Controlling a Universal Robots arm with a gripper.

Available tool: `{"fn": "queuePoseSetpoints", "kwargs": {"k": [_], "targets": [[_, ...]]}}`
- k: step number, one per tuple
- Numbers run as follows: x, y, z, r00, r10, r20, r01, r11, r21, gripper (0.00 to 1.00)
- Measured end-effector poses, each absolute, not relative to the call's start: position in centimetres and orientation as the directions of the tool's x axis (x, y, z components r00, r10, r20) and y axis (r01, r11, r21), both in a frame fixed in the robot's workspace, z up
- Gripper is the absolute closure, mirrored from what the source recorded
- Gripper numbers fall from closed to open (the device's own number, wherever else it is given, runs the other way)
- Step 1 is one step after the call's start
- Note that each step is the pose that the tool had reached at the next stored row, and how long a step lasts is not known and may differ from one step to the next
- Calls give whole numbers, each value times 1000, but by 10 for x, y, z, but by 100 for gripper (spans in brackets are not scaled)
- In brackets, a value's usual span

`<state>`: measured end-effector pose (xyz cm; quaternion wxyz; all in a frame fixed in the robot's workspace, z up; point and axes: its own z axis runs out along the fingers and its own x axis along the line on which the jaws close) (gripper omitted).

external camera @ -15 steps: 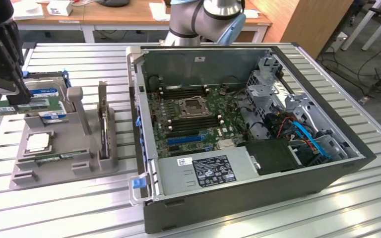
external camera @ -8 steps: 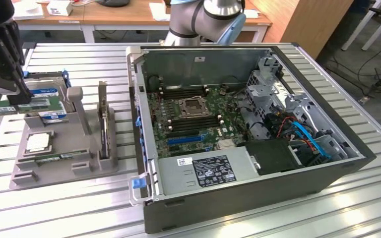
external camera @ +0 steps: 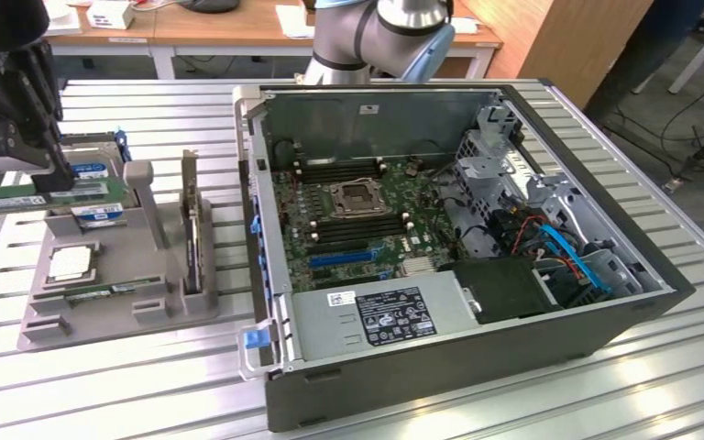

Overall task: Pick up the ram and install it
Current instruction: 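Pick up the ram and move it above insertion slot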

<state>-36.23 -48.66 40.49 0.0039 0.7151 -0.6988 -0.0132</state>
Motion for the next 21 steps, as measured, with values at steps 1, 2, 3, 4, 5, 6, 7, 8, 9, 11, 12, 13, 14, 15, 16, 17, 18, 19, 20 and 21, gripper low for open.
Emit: {"fn": "queuePoseSetpoints", "kwargs": {"k": [1,2,3,4,5,6,7,8,9,11,12,13,14,15,16,17,18,19,20,21], "targets": [[-361,-487,405,23,-1000,-13,-999,-23,24,89],[-359,-487,405,23,-1000,-13,-999,-23,24,89],[-357,-487,405,23,-1000,-13,-999,-23,24,89],[-355,-487,405,23,-1000,-13,-999,-23,24,89],[-353,-487,405,23,-1000,-13,-999,-23,24,89],[-351,-487,405,23,-1000,-13,-999,-23,24,89],[-349,-487,405,23,-1000,-13,-999,-23,24,89],[-347,-487,405,23,-1000,-13,-999,-23,24,89],[-345,-487,405,23,-1000,-13,-999,-23,24,89],[-341,-487,405,23,-1000,-13,-999,-23,24,89],[-340,-487,405,23,-1000,-13,-999,-23,24,89],[-338,-487,405,23,-1000,-13,-999,-23,24,89],[-336,-487,405,23,-1000,-13,-999,-23,24,89],[-335,-487,405,23,-1000,-14,-999,-23,24,89],[-333,-487,405,23,-1000,-14,-999,-23,24,89],[-331,-487,405,23,-1000,-14,-999,-23,24,89],[-329,-487,405,23,-1000,-14,-999,-23,24,89],[-328,-487,405,23,-1000,-14,-999,-23,24,89],[-326,-487,405,23,-1000,-14,-999,-23,24,89],[-325,-487,405,23,-1000,-14,-999,-23,24,89]]}}
